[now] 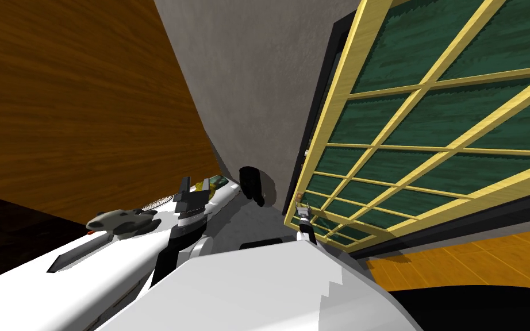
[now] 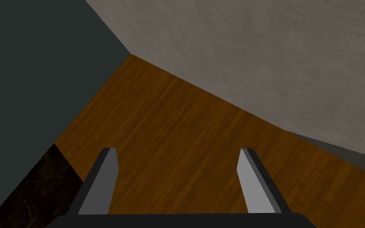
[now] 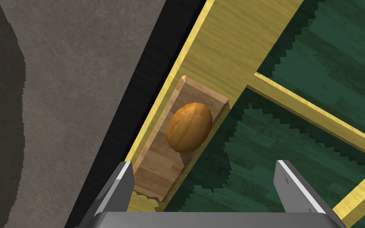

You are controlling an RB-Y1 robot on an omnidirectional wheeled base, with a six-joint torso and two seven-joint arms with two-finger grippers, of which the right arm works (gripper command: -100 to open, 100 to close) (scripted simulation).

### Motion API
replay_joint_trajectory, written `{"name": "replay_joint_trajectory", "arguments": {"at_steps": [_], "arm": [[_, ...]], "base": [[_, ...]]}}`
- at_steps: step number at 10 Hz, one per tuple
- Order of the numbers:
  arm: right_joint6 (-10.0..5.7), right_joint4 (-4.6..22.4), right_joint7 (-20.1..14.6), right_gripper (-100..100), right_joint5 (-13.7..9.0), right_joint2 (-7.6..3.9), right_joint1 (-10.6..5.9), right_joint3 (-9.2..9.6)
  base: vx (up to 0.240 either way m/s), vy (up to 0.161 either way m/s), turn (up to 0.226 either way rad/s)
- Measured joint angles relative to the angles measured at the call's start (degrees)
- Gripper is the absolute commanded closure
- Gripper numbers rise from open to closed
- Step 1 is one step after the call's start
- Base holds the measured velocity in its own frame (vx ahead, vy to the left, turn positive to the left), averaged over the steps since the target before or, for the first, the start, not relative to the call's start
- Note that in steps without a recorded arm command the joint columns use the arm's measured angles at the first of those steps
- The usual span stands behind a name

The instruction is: Pull the door open

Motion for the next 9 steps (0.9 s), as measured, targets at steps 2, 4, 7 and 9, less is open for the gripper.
{"name": "replay_joint_trajectory", "arguments": {"at_steps": [2,4,7,9], "arm": [[0.12,0.12,-3.07,-100,-1.36,0.36,-0.55,0.55],[0.39,-0.13,-6.24,-100,-2.87,0.87,-0.95,1.14],[0.54,-0.14,-10.87,-100,-4.62,1.44,-1.55,1.85],[0.74,-0.35,-13.46,-100,-5.50,1.71,-1.75,2.19]], "base": [[-0.065,-0.003,0.024],[-0.070,-0.003,0.030],[-0.062,-0.007,0.022],[-0.053,-0.002,0.026]]}}
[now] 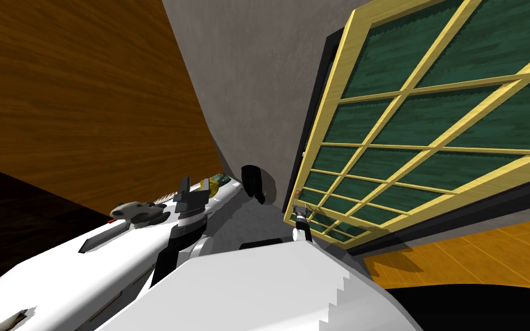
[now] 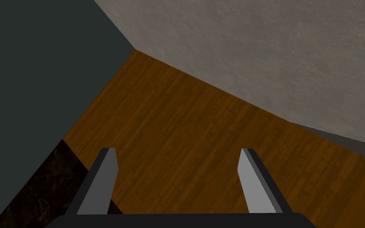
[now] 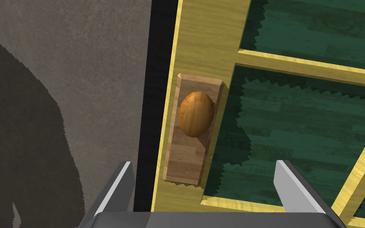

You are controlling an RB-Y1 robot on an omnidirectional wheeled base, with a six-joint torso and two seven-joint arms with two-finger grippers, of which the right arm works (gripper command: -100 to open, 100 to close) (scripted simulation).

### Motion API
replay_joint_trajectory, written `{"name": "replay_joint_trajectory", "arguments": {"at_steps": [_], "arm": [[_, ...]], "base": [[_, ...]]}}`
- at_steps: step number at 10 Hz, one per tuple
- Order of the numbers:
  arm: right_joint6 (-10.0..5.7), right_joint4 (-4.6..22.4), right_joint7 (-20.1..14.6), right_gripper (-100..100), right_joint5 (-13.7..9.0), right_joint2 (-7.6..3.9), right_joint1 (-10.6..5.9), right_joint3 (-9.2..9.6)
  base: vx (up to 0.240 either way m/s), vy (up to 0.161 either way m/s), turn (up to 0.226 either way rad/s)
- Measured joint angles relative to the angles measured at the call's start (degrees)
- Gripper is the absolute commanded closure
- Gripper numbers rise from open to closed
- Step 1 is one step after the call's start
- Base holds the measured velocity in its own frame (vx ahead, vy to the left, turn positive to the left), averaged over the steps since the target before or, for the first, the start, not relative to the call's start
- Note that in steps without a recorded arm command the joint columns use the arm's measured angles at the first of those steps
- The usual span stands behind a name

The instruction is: Pull the door open

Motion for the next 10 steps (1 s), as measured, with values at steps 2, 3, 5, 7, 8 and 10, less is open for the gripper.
{"name": "replay_joint_trajectory", "arguments": {"at_steps": [2,3,5,7,8,10], "arm": [[0.65,-1.05,-3.00,-100,-1.30,0.42,-0.01,0.41],[0.76,-1.06,-4.45,-100,-1.82,0.60,-0.20,0.61],[0.45,-0.24,-7.27,-100,-2.67,0.81,-0.91,1.02],[0.53,0.02,-8.16,-100,-2.87,-0.02,-0.83,0.97],[0.40,0.38,-9.19,-100,-2.93,-0.86,-0.51,1.02],[-0.43,1.29,-11.65,-100,-3.02,-2.70,0.41,1.24]], "base": [[-0.064,-0.001,0.023],[-0.059,-0.003,0.019],[-0.041,-0.007,0.011],[0.129,-0.006,0.046],[0.174,0.007,0.045],[0.210,-0.007,0.060]]}}
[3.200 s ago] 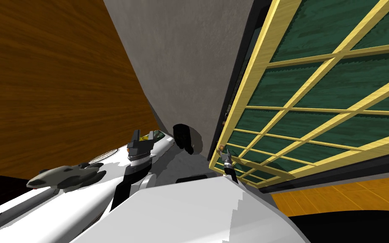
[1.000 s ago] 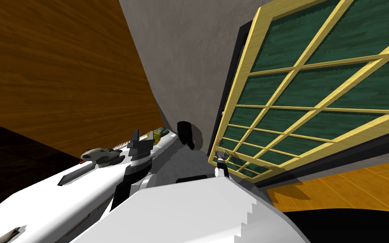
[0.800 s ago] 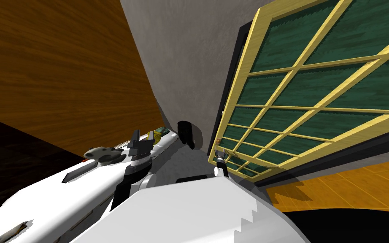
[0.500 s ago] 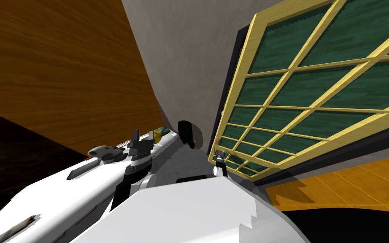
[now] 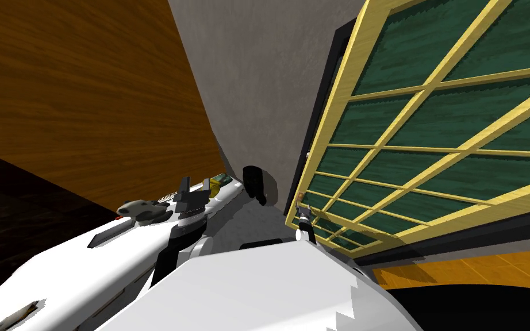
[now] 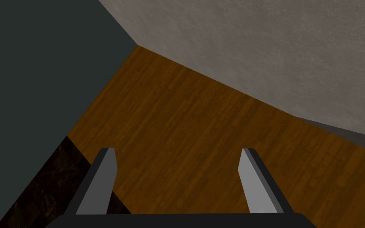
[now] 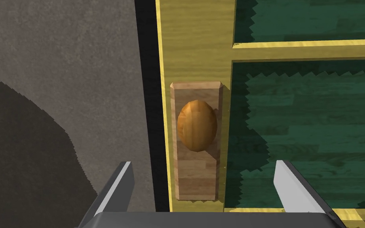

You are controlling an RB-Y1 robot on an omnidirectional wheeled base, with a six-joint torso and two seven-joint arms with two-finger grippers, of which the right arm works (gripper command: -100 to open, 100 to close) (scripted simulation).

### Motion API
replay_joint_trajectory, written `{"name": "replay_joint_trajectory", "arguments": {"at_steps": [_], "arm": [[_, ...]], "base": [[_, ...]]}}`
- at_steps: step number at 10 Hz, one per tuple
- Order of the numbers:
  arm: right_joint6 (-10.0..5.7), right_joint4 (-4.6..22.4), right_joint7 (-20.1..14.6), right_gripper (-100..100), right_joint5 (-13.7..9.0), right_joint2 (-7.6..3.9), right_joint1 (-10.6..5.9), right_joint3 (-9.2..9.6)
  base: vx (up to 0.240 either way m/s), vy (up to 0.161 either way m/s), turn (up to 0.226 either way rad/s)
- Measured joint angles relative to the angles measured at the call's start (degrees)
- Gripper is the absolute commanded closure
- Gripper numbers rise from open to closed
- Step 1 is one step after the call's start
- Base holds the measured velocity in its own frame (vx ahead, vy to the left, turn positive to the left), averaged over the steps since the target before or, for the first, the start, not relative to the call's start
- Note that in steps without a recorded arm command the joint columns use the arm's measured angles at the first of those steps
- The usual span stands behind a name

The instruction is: Pull the door open

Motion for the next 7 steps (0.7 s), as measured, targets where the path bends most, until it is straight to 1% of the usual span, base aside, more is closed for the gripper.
{"name": "replay_joint_trajectory", "arguments": {"at_steps": [1,2,3,4,5,6,7], "arm": [[1.05,-2.62,-0.31,-100,-0.29,-0.84,1.83,-0.23],[1.25,-2.57,-0.73,-100,-0.35,-1.30,2.04,-0.22],[0.57,-0.90,-1.47,-100,-0.27,-1.58,1.32,-0.07],[-0.07,0.43,-2.48,-100,-0.28,-2.26,1.01,0.03],[-0.44,1.07,-3.70,-100,-0.35,-3.24,1.29,0.11],[-0.40,0.80,-4.80,-100,-0.48,-4.29,2.06,0.11],[-0.77,2.10,-6.07,-100,-0.51,-5.24,1.79,0.22]], "base": [[0.141,0.005,0.016],[0.044,0.000,-0.005],[0.062,-0.002,0.040],[0.109,-0.003,0.061],[0.176,-0.003,0.047],[0.170,-0.016,0.036],[0.064,-0.011,0.010]]}}
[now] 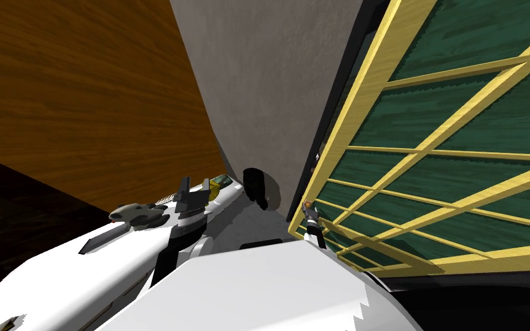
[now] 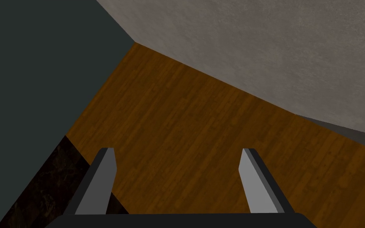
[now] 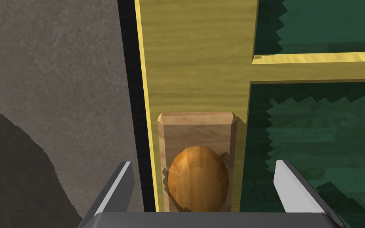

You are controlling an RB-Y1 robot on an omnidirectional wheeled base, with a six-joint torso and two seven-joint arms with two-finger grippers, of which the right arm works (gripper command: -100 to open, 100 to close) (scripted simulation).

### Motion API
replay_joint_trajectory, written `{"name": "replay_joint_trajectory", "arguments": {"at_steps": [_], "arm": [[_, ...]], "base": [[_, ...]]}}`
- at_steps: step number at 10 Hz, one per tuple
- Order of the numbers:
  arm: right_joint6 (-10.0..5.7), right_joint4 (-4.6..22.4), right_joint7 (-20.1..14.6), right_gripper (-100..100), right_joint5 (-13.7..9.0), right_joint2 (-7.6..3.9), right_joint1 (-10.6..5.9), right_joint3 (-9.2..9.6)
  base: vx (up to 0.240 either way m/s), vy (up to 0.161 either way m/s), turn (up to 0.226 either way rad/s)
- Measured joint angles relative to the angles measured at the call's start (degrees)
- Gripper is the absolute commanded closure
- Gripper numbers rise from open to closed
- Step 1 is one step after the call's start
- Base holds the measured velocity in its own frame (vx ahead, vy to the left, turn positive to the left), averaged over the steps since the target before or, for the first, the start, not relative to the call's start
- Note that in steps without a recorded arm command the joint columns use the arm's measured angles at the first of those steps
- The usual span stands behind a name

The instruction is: Pull the door open

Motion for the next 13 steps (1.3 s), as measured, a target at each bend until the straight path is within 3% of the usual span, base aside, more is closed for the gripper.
{"name": "replay_joint_trajectory", "arguments": {"at_steps": [1,7,9,13], "arm": [[-0.14,0.19,-0.31,100,0.00,-0.10,-0.07,0.01],[0.15,0.08,0.04,100,0.02,0.04,0.05,0.05],[0.17,-0.41,-0.66,100,0.67,-0.39,-0.16,1.12],[1.47,-2.83,-2.62,100,2.56,-1.00,1.15,4.56]], "base": [[-0.008,0.001,-0.006],[-0.035,0.000,0.012],[-0.248,-0.007,0.078],[-0.280,-0.002,0.081]]}}
